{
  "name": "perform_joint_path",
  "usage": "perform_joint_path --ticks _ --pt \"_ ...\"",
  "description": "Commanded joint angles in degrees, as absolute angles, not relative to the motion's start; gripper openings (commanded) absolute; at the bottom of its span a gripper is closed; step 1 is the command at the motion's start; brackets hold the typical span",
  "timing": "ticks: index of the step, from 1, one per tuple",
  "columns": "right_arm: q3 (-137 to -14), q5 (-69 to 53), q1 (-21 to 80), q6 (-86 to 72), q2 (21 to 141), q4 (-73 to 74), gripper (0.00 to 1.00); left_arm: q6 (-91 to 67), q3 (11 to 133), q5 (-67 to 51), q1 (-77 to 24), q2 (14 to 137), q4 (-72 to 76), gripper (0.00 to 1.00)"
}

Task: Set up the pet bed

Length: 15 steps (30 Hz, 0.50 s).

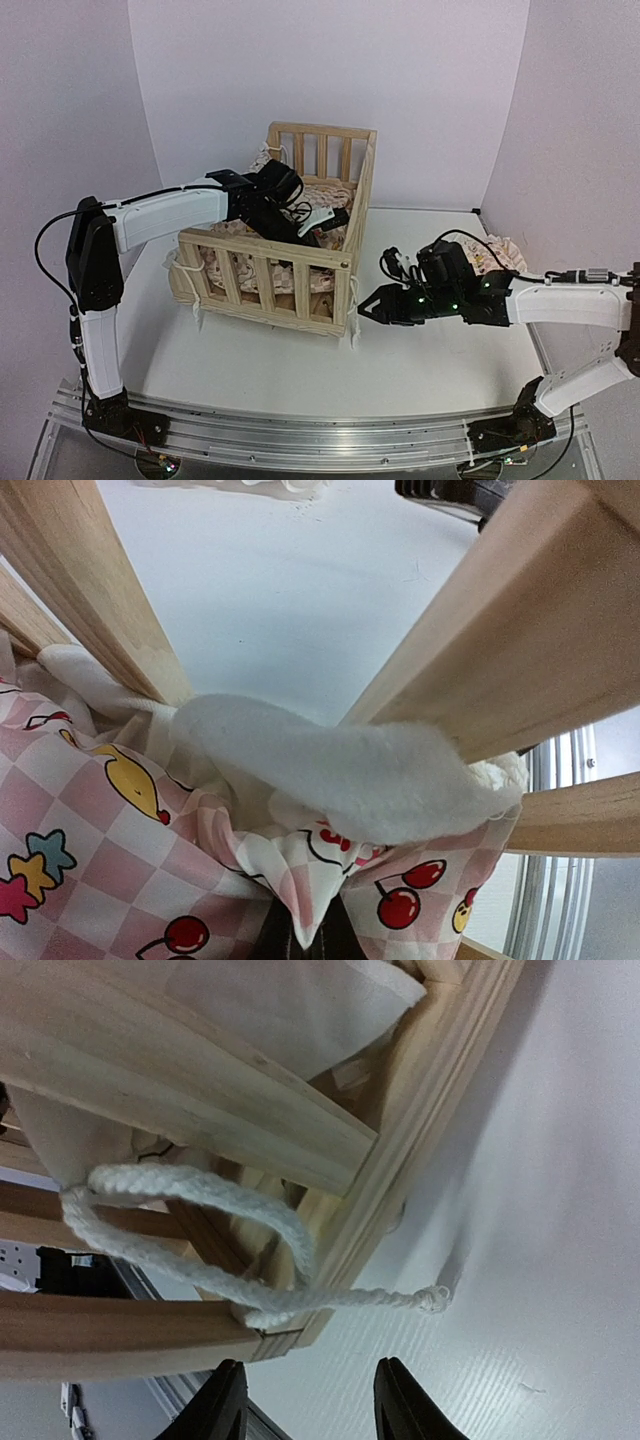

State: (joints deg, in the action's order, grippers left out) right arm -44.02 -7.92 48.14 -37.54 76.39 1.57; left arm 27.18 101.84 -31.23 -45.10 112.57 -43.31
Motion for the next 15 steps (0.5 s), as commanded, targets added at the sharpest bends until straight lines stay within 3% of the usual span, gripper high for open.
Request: perform_joint_path --ticks 1,15 --pt "-44.4 -14.0 48.0 -44.2 78.9 -11.5 0.42 27.6 103.5 -30.2 -45.5 112.8 -40.5 0.0" --pt "-47.8 -16.8 48.0 -51.8 87.0 -11.4 0.35 27.8 103.8 -29.2 -45.5 113.3 -40.0 0.0"
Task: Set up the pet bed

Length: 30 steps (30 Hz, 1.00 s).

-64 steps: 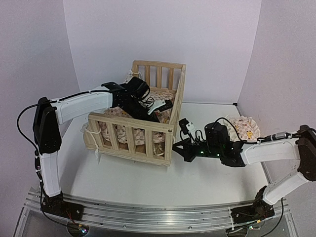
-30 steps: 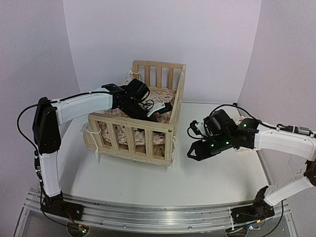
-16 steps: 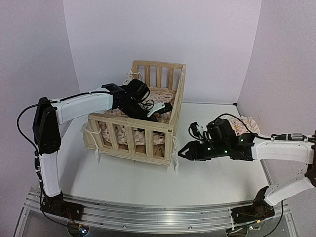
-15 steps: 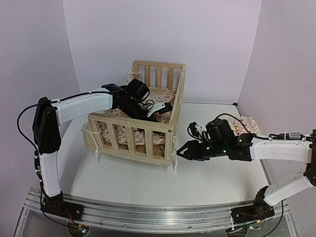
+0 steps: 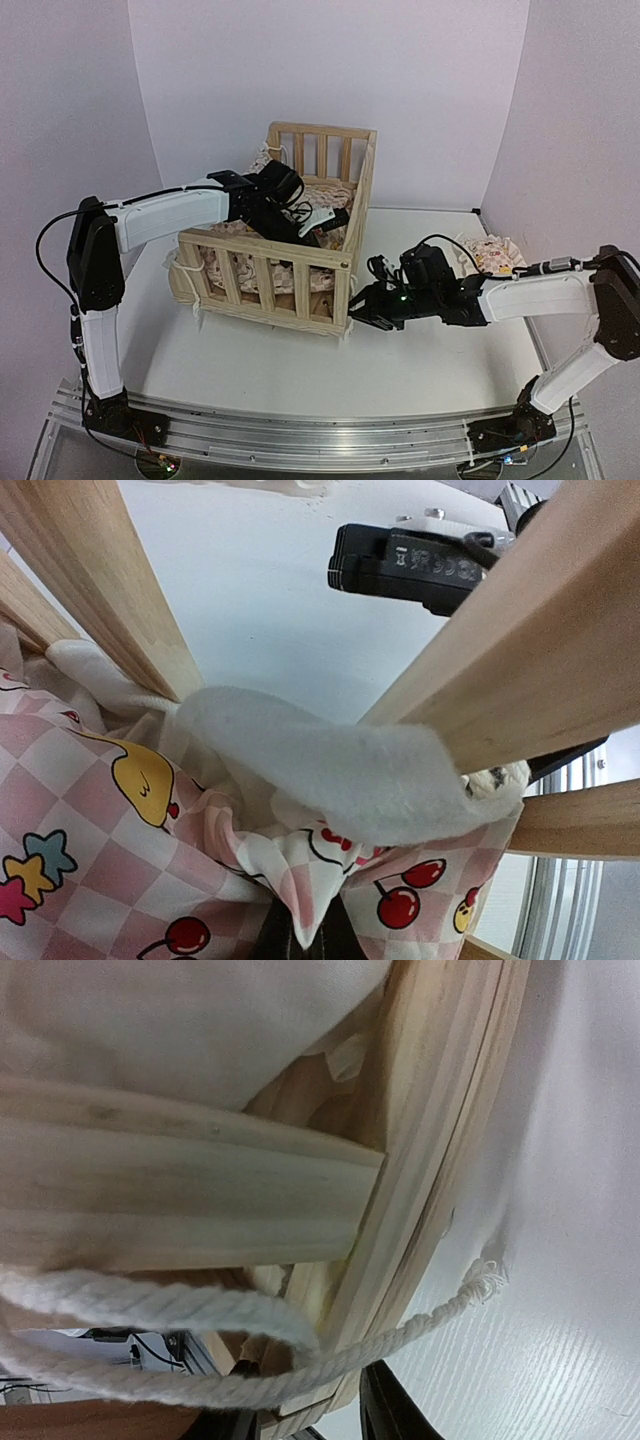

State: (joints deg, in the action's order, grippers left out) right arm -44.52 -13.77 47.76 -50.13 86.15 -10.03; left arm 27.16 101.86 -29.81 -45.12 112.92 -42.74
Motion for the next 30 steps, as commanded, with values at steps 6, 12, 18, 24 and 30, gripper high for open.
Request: perform_joint_path --ticks 6,12,18,24,30 --pt "-49.9 -20.0 47.9 -51.8 88.3 -11.7 0.06 28.2 103.7 -28.8 -45.5 113.3 -40.2 0.01" --pt "-52.3 -24.8 47.7 -50.1 86.9 -11.7 0.0 30.7 105.5 -26.7 -45.2 110.2 -40.6 0.36" --pt "-55.5 -26.2 47.7 -49.5 88.2 -11.7 0.0 30.6 108.1 -22.6 -43.4 107.9 -39.5 0.6" --pt "-58.2 -28.2 47.6 -51.9 92.7 -12.8 0.0 29.0 110.6 -21.8 -41.3 105.0 -38.6 0.69" --pt "-58.6 -29.1 47.7 -52.1 94.5 -12.7 0.0 28.9 102.9 -22.3 -38.7 95.0 -32.9 0.74"
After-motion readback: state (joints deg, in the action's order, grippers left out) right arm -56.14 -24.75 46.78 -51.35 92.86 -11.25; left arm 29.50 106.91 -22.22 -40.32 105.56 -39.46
